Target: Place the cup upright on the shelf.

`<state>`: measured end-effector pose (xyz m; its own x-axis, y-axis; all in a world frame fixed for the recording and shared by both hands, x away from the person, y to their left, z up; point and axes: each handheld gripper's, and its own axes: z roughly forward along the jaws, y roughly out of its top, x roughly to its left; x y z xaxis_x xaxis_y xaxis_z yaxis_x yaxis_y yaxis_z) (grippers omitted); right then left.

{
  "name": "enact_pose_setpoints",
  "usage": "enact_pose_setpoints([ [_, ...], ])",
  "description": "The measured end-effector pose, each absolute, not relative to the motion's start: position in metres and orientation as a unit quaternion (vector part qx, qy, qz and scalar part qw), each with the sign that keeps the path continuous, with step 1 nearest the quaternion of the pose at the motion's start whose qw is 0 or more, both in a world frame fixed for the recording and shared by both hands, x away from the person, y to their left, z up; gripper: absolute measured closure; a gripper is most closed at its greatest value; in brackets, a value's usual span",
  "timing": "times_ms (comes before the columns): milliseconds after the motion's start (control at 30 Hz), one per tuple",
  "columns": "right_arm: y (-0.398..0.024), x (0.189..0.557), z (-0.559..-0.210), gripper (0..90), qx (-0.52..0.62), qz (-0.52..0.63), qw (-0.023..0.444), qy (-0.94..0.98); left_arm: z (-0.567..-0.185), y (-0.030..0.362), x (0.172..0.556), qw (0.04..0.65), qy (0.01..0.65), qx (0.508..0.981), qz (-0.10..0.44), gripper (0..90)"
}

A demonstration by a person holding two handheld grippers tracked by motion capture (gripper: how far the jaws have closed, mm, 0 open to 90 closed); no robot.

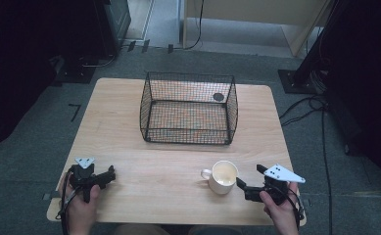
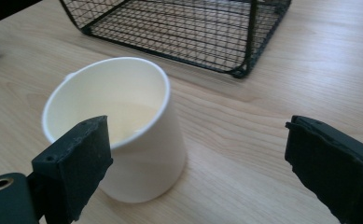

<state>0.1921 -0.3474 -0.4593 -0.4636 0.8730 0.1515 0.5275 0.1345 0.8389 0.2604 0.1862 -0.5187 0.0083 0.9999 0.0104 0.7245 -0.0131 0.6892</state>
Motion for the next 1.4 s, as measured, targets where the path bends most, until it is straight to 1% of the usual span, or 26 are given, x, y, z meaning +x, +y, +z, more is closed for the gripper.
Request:
enact_pose_setpoints([
  [167, -0.340, 0.192, -0.459, 5.6, 0.473, 0.449, 0.189, 0.735, -0.519, 0.186, 0.260, 0.260, 0.652, 0.661, 0.265, 1.8],
  [333, -0.329, 0.193, -0.461, 2.2, 0.458, 0.452, 0.176, 0.745, -0.519, 0.186, 0.260, 0.260, 0.652, 0.661, 0.265, 1.8],
  [800, -0.308, 0.200, -0.466, 2.1, 0.441, 0.446, 0.159, 0.762, -0.519, 0.186, 0.260, 0.261, 0.652, 0.661, 0.265, 1.8],
  [1133, -0.294, 0.205, -0.474, 2.2, 0.436, 0.427, 0.163, 0.775, -0.519, 0.186, 0.260, 0.261, 0.652, 0.661, 0.265, 1.8],
  [1300, -0.286, 0.207, -0.479, 5.8, 0.440, 0.413, 0.174, 0.778, -0.519, 0.186, 0.260, 0.261, 0.653, 0.660, 0.265, 1.8],
  [1400, -0.285, 0.208, -0.480, 6.5, 0.441, 0.408, 0.177, 0.780, -0.519, 0.186, 0.260, 0.261, 0.653, 0.660, 0.265, 1.8],
])
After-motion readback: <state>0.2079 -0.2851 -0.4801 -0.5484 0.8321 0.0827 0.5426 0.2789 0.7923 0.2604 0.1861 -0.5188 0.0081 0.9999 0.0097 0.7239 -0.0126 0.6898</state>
